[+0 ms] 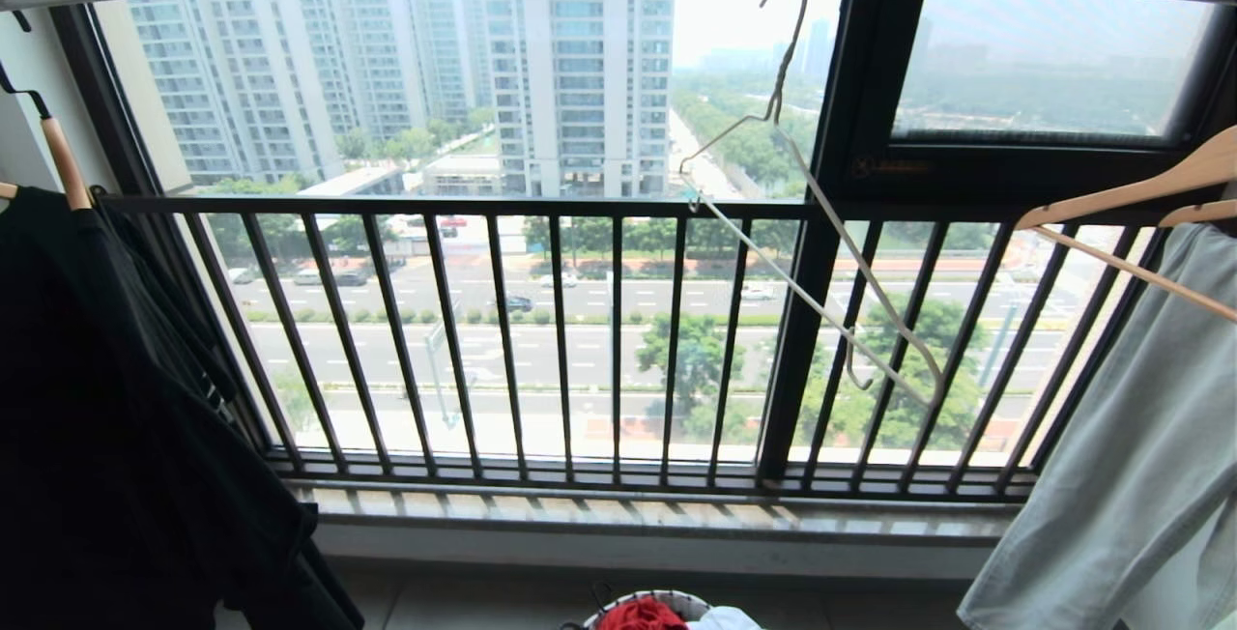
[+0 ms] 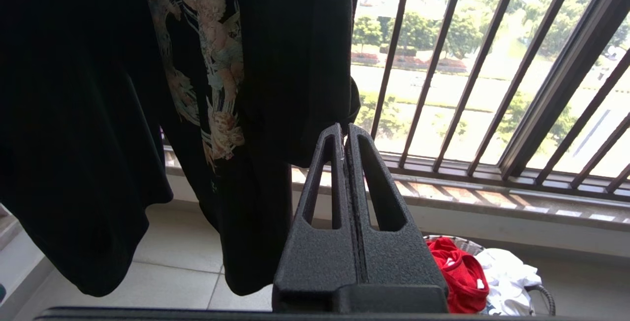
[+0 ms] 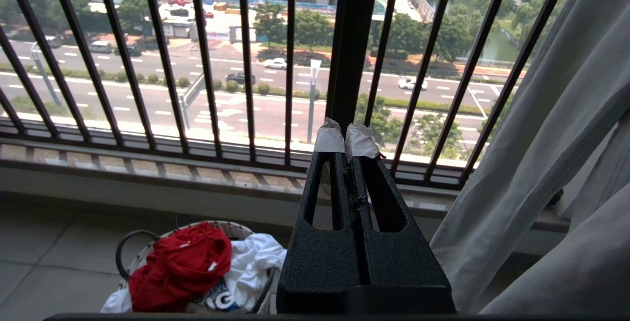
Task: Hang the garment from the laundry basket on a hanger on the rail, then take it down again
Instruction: Pick up the clothes rack on the clothesline
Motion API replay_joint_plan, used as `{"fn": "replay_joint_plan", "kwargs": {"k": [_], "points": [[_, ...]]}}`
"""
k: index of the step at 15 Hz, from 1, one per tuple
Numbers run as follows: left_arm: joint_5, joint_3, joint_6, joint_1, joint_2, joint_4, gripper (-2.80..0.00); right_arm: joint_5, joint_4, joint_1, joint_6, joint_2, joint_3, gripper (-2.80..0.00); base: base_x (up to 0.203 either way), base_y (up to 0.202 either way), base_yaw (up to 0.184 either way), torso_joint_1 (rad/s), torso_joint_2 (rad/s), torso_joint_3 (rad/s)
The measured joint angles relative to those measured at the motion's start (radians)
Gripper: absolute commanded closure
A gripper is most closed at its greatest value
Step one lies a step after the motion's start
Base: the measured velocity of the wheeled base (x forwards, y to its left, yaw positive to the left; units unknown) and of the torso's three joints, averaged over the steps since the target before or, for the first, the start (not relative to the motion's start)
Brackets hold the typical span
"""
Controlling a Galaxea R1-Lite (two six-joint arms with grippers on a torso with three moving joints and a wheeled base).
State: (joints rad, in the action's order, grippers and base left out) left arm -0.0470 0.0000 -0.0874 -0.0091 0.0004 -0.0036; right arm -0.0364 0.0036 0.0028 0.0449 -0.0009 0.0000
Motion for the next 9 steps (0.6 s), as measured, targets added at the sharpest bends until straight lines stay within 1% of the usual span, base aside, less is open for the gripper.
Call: {"fn": "replay_joint_plan", "kwargs": {"k": [7, 9], "points": [[0.0, 0.0, 0.001, 0.0, 0.0, 0.0, 0.0, 0.001, 0.011, 0.0, 0.005, 0.0, -0.006, 0.0, 0.0, 0.0, 0.0, 0.0, 0.0, 0.0], [0.0, 0.0, 0.0, 0.0, 0.0, 0.0, 0.0, -0.001, 0.043, 0.0, 0.007, 0.005, -0.052, 0.0, 0.0, 0.0, 0.0, 0.0, 0.0, 0.0]]}}
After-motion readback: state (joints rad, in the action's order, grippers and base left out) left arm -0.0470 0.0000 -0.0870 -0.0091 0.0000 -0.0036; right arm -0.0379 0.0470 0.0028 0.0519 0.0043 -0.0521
